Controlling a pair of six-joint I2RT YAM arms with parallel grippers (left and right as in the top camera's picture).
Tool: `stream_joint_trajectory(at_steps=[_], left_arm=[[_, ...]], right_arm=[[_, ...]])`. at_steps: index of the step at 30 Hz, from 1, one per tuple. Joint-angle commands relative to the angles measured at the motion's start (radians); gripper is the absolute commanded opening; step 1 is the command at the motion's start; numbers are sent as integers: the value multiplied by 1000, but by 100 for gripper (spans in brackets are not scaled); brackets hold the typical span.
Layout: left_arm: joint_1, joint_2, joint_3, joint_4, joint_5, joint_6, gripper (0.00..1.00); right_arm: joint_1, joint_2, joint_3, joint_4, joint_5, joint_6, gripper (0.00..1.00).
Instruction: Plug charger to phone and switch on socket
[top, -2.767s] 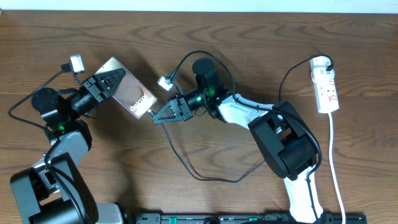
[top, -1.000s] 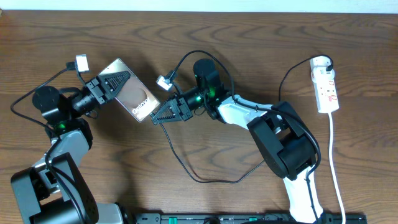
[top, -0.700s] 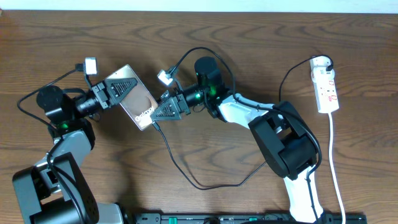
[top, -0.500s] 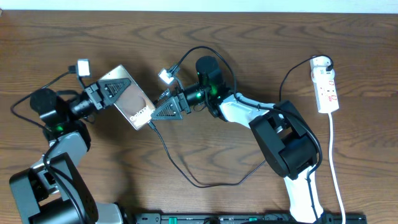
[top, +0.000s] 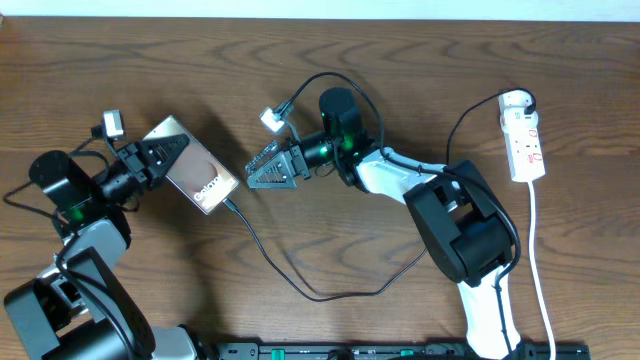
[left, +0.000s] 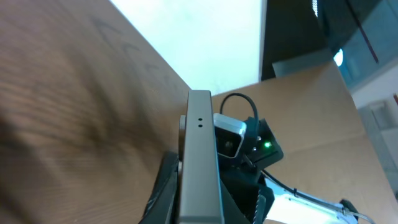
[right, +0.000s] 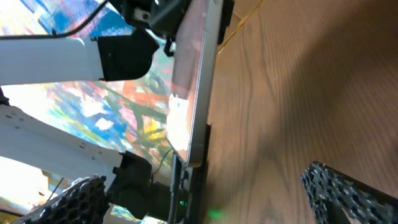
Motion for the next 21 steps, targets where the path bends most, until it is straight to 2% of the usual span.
stream_joint_trajectory(at_steps=[1, 6, 9, 16, 18, 19, 21], left_arm=[[24, -8, 6, -64, -13, 96, 8], [28, -8, 1, -186, -109, 118, 7], [28, -8, 1, -234, -152, 122, 7], [28, -8, 1, -245, -170, 122, 7], [28, -8, 1, -286, -203, 135, 8], [27, -8, 1, -363, -243, 182, 8], [27, -8, 1, -459, -303, 235, 7]], right_arm=[[-22, -10, 19, -53, -8, -49, 99], [-45, -10, 19, -175, 53, -69, 99], [-65, -10, 19, -306, 150, -85, 99], [-111, -76, 19, -673, 393, -280, 99], [-145, -167, 19, -857, 539, -346, 99], [-163, -248, 19, -988, 691, -359, 99], [-170, -320, 19, -1084, 826, -358, 99]])
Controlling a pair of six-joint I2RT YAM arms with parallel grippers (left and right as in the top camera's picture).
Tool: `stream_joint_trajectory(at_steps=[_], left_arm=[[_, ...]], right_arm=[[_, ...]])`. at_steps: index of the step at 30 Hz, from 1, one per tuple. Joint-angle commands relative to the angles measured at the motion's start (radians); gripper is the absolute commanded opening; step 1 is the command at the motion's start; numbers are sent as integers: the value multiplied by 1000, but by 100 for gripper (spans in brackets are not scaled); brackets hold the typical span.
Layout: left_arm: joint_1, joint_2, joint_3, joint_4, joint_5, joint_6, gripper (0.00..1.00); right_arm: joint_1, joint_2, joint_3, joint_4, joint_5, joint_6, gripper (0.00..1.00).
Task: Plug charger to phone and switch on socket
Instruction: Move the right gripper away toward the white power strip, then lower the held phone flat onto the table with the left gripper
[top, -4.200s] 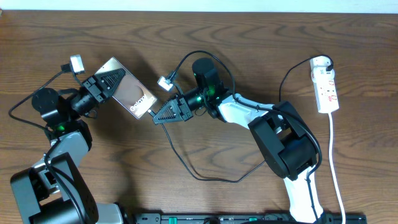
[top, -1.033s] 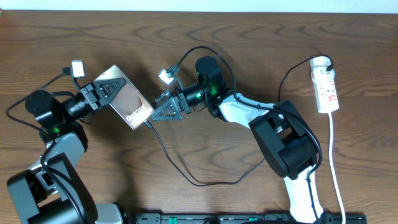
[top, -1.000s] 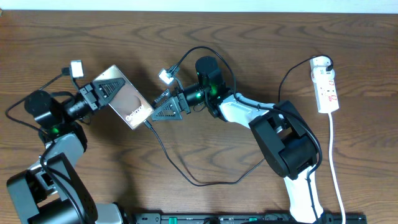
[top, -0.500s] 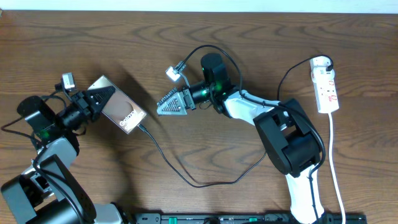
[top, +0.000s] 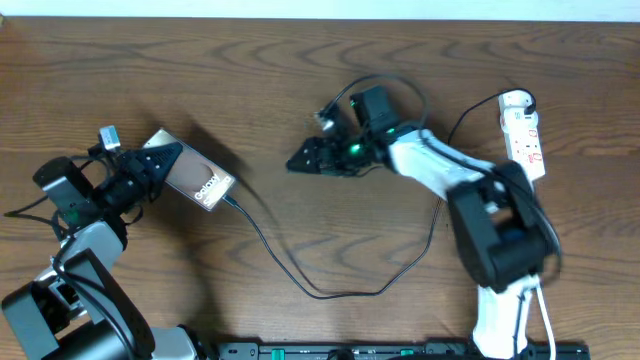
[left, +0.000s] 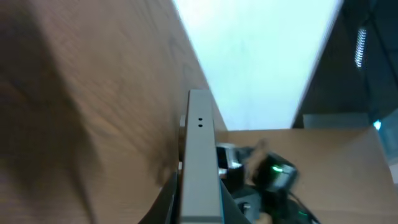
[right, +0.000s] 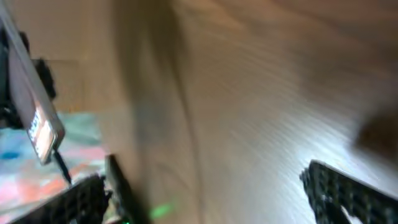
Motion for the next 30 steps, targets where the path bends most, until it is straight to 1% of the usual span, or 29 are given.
stream_joint_trajectory(at_steps=[1, 2, 3, 8, 12, 17, 20, 24, 27, 30], left_arm=[[3, -6, 0, -143, -121, 114, 7], [3, -6, 0, -174, -147, 126, 7], [3, -6, 0, -248, -217, 151, 8], [1, -6, 0, -385, -380, 206, 7], [-18, -5, 0, -425, -455, 206, 7], [-78, 24, 0, -461, -558, 204, 7], [-106, 56, 0, -453, -565, 194, 7], [-115, 75, 0, -455, -573, 179, 8], [-115, 85, 0, -473, -577, 143, 8], [-115, 87, 0, -504, -594, 133, 8]], right_arm=[[-18, -187, 9, -121, 342, -60, 99], [-18, -210, 9, -142, 372, -60, 99], [-18, -262, 9, -187, 431, -60, 99], [-18, -406, 9, -266, 480, -64, 99], [-16, -479, 9, -313, 484, -64, 99], [-16, -503, 8, -357, 523, -64, 99], [-15, -503, 8, -394, 576, -63, 99], [-15, -503, 8, -408, 591, -64, 99], [-15, -503, 8, -410, 603, -63, 99], [-15, -503, 8, -414, 607, -63, 99]])
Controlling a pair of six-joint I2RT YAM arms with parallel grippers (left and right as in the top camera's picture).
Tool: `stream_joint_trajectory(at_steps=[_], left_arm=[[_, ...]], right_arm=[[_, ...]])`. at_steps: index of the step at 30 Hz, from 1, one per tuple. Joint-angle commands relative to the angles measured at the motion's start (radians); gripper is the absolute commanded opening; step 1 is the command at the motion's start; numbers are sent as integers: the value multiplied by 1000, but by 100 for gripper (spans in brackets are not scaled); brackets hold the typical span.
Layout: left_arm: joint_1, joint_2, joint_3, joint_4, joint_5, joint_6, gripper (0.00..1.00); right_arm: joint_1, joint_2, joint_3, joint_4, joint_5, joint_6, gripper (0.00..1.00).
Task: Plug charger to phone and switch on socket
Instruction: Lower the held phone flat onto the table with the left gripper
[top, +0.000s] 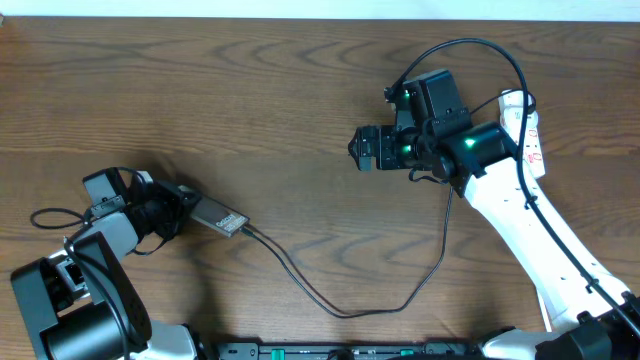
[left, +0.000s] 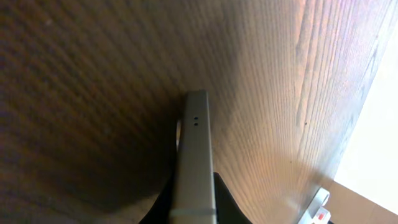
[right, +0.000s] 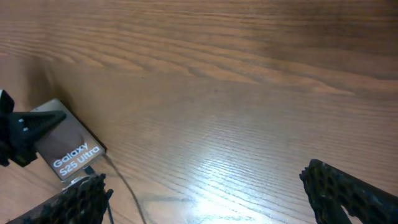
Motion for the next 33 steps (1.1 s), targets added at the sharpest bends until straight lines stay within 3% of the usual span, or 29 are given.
stream_joint_trajectory(at_steps=[1, 8, 12, 16, 21, 33], left_arm=[[-3, 18, 5, -38, -68, -6, 7], [-3, 18, 5, -53, -78, -5, 9], [-3, 18, 5, -68, -78, -5, 24], [-3, 18, 5, -79, -78, -5, 29], [-3, 18, 5, -103, -85, -5, 45], [-3, 18, 5, -176, -97, -4, 56]], right_arm=[[4, -13, 8, -3, 23, -12, 99], [4, -13, 8, -6, 23, -12, 99], [4, -13, 8, -7, 22, -12, 99], [4, -13, 8, -8, 22, -12, 99], [4, -13, 8, -8, 22, -12, 99], [4, -13, 8, -11, 22, -12, 99]])
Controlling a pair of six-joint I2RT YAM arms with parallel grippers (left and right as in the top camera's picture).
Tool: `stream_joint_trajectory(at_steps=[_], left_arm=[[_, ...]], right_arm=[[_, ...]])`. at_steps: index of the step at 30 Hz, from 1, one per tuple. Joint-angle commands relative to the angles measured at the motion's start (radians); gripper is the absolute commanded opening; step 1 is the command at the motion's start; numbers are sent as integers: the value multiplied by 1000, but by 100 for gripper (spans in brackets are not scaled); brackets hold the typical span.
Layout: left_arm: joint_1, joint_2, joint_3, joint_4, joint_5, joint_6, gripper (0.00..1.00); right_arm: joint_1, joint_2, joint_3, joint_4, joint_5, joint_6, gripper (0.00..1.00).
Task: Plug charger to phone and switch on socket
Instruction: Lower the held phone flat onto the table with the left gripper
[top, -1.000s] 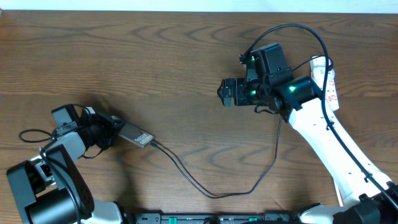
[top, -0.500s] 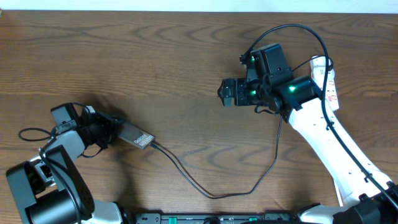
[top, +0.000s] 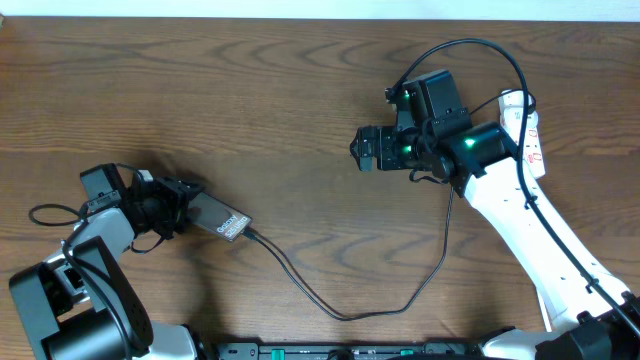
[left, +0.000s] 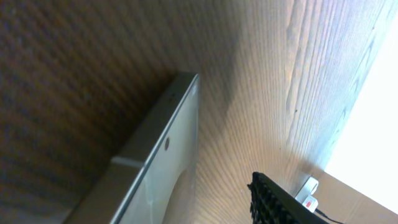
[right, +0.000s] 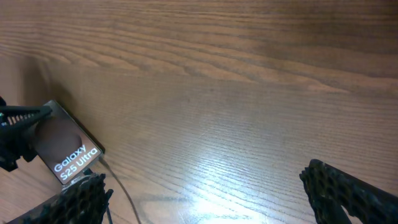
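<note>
The phone (top: 218, 221) lies on the table at the front left, its "Galaxy S25 Ultra" screen facing up (right: 65, 149). A black charger cable (top: 340, 312) is plugged into its right end and loops across to the white power strip (top: 516, 101) at the far right. My left gripper (top: 183, 210) is open at the phone's left end; the left wrist view shows the phone's edge (left: 155, 155) and one finger (left: 273, 199) apart from it. My right gripper (top: 362, 150) hangs open and empty over the table, left of the strip.
The right arm (top: 500, 200) crosses in front of the power strip and hides part of it. The cable's loop (top: 430, 280) lies on the wood near the front edge. Bare wooden table top (top: 250, 90) fills the back and middle.
My left gripper has opened and let go of the phone, which now rests flatter on the table. The right arm and the cable have not moved.
At first my left gripper held the phone raised left of centre, the cable in it, with my open right gripper close by. Then the right gripper was further right. Later the phone was low at the front left, the right gripper near the strip. Now the phone lies released.
</note>
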Motion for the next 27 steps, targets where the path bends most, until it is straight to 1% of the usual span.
stream_joint_trajectory(at_steps=[1, 6, 16, 24, 25, 26, 27], left_arm=[[-2, 35, -39, -61, -141, -4, 56], [-2, 35, -39, -127, -235, -4, 57], [-2, 35, -39, -229, -364, -4, 57], [-2, 35, -39, -261, -405, -4, 58], [-2, 35, -39, -264, -405, -4, 58], [-2, 35, -39, -265, -405, -4, 63], [-2, 35, -39, -268, -405, -4, 64]], right_arm=[[4, -13, 8, -4, 11, -12, 99], [4, -13, 8, -5, 11, -12, 99], [4, -13, 8, -5, 11, -12, 99], [4, -13, 8, -8, 11, -12, 99], [4, -13, 8, -8, 11, -12, 99], [4, -13, 8, -8, 11, -12, 99], [4, -13, 8, -8, 11, -12, 99]])
